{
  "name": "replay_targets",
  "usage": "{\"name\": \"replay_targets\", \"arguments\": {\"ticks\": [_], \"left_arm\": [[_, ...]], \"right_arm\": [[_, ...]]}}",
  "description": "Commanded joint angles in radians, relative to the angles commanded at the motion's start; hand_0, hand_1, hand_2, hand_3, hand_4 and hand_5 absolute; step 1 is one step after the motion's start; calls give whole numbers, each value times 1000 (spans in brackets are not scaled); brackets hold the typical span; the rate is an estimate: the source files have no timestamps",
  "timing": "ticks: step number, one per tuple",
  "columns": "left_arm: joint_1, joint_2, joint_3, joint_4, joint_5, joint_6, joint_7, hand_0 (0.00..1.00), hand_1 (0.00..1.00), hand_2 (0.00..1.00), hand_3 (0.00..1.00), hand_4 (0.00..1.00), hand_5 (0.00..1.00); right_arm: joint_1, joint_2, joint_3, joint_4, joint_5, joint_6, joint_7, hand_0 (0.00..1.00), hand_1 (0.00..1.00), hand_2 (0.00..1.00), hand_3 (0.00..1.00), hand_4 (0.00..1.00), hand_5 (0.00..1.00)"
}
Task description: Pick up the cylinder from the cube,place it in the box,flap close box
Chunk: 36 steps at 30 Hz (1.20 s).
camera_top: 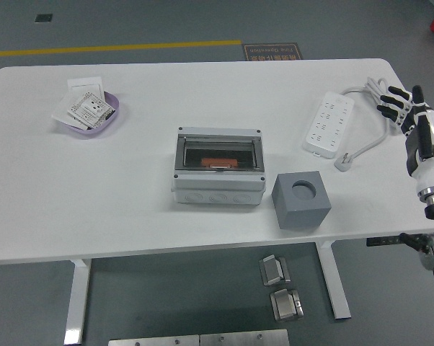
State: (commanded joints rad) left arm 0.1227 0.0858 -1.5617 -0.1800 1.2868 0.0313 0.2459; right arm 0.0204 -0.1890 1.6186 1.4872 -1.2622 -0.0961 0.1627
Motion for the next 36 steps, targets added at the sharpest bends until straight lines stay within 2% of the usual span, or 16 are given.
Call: {"name": "replay_targets", "arguments": {"ticks": [16,25,36], "left_arm": [[6,9,-5,0,-5,5,19,632,612,566,591,664,273],[2,9,1,0,-8,2,14,632,611,568,590,668,282],[-2,14,27,0,-40,-1,-18,630,609,563,590,668,285]], "right_arm": [[-10,7,-1,1,-32,-11,-10,789,682,709,714,998,998],[-3,3,12,-1,-38,-12,-11,786,677,707,712,998,998],[4,-6,26,-6,-31,-16,-4,785,675,705,709,998,998]]}}
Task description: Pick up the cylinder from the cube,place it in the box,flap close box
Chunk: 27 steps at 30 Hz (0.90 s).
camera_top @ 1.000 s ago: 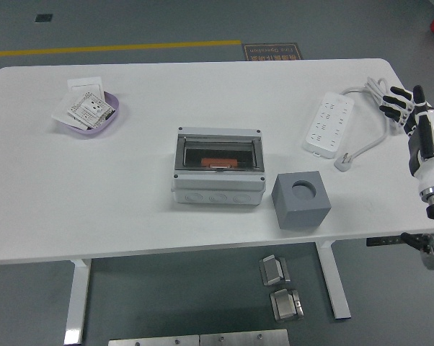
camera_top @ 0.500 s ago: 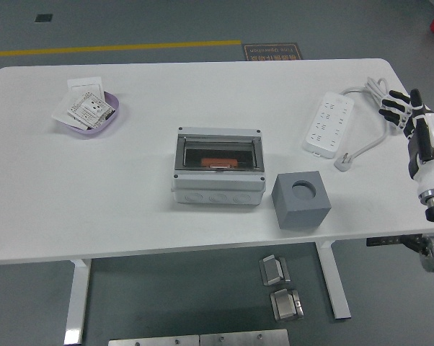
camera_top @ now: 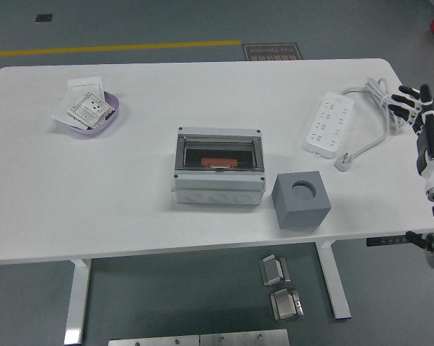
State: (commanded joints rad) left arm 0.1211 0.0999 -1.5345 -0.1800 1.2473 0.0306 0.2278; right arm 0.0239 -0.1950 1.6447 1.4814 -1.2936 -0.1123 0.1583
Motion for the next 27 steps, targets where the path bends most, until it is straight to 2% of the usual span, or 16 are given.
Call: {"name": "replay_targets", "arguments": {"ticks": [13,20,27], "left_arm": [[6,1,157,0,-86,-31,-85,630,609,566,590,669,288],[7,1,159,0,-85,-36,-90,630,610,567,590,668,288],[3,-6,151,0,-85,-39,-97,630,611,567,590,669,288]], "right_arm": [[18,-67,-4,-12,30,-3,13,783,673,702,704,998,998],[28,-97,-23,-8,28,-2,12,782,670,700,701,998,998],[26,-105,-28,-2,14,0,10,782,671,699,702,998,998]]}}
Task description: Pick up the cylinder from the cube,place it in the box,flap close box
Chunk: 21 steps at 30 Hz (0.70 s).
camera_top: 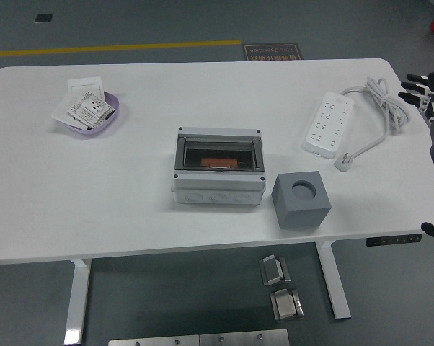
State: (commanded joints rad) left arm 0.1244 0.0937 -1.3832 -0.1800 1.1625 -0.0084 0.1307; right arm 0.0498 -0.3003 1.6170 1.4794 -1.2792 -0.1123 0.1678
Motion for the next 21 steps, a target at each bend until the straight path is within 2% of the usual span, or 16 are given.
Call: {"name": "replay_targets", "arguments": {"ticks": [9,21], "left_arm": [[4,-19,-59,0,40,2,11,631,611,568,590,668,289],[19,-1,-116,0,62,18,50,631,612,568,590,667,287]], "right_arm": [[11,2,1,9,-32,8,-8,786,674,705,700,998,998],[12,58,-6,-4,-44,17,-13,798,687,711,705,998,998]]}}
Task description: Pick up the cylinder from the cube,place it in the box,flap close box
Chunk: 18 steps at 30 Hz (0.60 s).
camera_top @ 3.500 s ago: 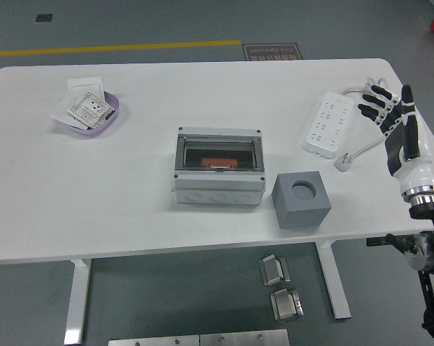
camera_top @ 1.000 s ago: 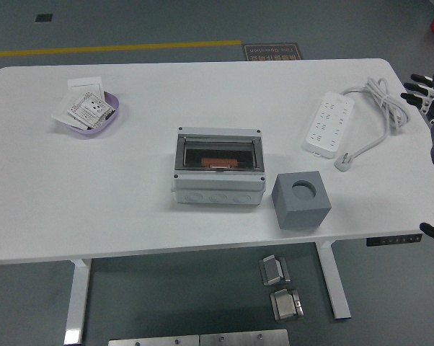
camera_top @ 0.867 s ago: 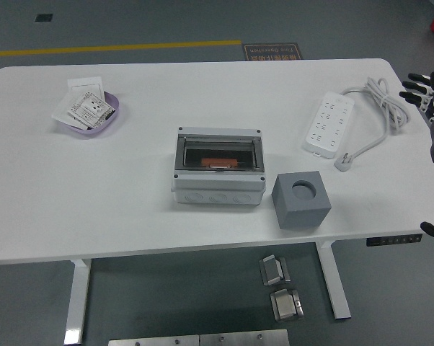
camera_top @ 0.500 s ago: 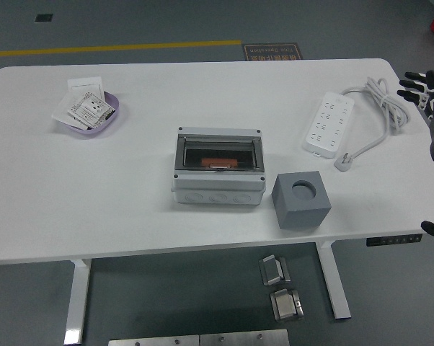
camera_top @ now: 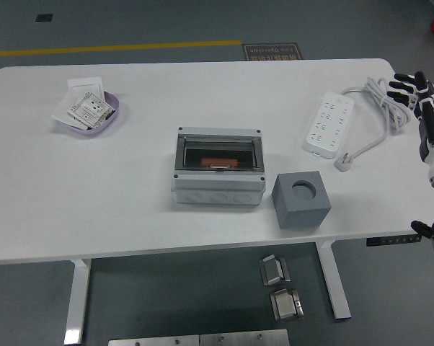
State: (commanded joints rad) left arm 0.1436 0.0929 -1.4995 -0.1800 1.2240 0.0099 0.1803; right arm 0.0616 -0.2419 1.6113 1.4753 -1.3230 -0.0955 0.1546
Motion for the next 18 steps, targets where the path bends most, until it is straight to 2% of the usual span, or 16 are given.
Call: {"name": "replay_targets", "arguments": {"ticks": [18], "left_arm": [[11,13,1,0,-20,19,31,631,612,566,591,668,288]], "right_arm": [[-19,40,-22,-13,-9,8,1,798,688,711,703,998,998]]}}
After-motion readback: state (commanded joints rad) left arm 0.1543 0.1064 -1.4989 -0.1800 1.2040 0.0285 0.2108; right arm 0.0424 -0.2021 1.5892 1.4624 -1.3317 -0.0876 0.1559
